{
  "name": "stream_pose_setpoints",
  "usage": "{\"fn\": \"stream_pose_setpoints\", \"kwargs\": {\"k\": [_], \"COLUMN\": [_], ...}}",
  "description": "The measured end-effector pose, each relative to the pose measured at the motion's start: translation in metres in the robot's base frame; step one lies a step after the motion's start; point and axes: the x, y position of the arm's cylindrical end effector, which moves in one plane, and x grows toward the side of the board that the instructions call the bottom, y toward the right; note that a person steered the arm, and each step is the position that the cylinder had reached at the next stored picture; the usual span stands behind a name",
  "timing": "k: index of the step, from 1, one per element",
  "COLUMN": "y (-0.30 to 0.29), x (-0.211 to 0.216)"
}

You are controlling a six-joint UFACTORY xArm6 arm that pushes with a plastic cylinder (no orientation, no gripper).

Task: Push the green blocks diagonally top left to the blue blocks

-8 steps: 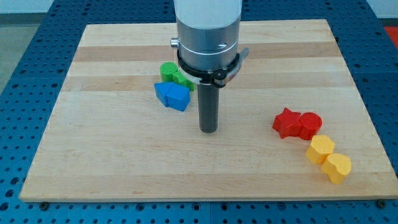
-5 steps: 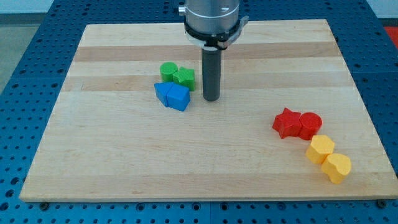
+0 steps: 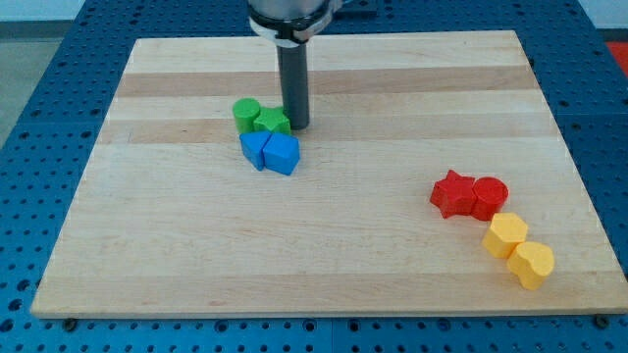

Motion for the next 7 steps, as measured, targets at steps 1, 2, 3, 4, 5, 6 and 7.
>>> {"fn": "stream_pose_setpoints", "kwargs": {"k": [1, 2, 3, 4, 5, 6, 7], "y": [-0.004, -0.007, -0.029, -0.043, -0.018, 0.009, -0.013], "x": [0.000, 0.000, -0.005, -0.013, -0.003, 0.009, 0.028]}}
